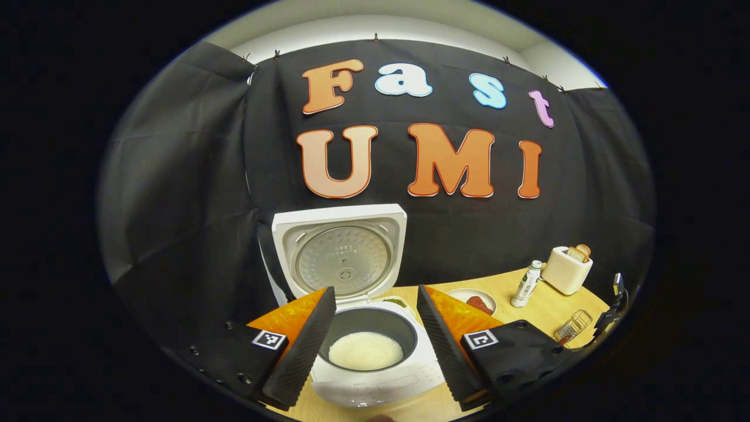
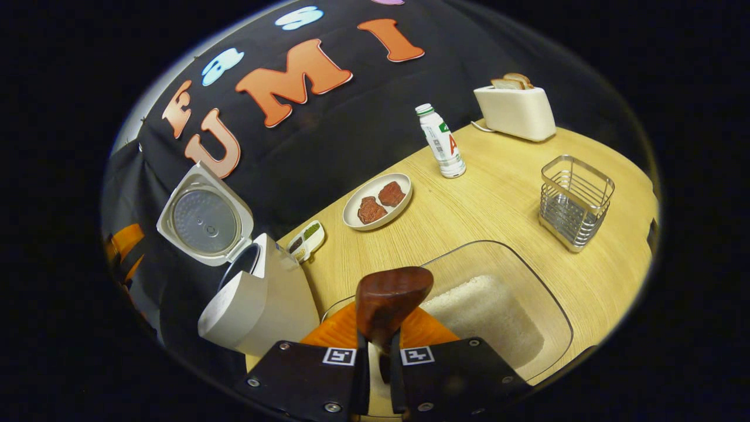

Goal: Close the left gripper, press the button to open the rice cooker; take a wooden spoon from the chopstick holder with the right hand, scoop a spoonful of rice and pour it into the rice cooker, then put the wooden spoon back into the chopstick holder.

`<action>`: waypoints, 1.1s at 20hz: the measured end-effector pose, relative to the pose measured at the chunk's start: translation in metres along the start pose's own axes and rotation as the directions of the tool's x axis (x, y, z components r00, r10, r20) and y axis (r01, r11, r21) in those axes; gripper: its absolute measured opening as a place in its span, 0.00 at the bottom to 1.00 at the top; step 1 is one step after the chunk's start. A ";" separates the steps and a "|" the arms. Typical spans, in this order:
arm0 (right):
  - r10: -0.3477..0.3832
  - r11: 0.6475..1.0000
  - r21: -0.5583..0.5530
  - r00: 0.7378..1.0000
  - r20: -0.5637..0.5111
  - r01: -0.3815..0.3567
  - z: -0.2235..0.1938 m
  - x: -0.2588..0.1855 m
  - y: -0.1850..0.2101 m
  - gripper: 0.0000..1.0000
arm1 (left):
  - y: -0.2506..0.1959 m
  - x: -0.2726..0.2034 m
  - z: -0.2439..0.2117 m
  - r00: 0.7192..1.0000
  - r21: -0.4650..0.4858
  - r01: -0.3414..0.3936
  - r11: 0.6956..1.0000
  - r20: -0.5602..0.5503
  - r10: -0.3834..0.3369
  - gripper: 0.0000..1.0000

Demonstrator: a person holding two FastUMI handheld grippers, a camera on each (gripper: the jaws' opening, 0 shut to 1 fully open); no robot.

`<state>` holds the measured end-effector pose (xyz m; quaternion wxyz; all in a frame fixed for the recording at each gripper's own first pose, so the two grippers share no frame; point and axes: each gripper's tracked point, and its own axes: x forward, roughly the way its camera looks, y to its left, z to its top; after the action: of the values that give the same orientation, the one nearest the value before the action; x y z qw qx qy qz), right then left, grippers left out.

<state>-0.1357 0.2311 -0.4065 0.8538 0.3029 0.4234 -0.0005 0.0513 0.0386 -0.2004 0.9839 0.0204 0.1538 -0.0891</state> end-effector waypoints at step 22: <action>0.288 0.744 0.610 0.955 0.076 -0.273 0.106 -0.028 -0.022 0.13 | -0.008 -0.005 0.021 0.992 -0.075 -0.099 0.992 0.068 0.104 0.94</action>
<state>-0.0825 0.1514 -0.3494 0.6940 0.6237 0.3597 -0.0060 0.0511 0.0299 -0.1793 0.9921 -0.0102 0.1203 -0.0342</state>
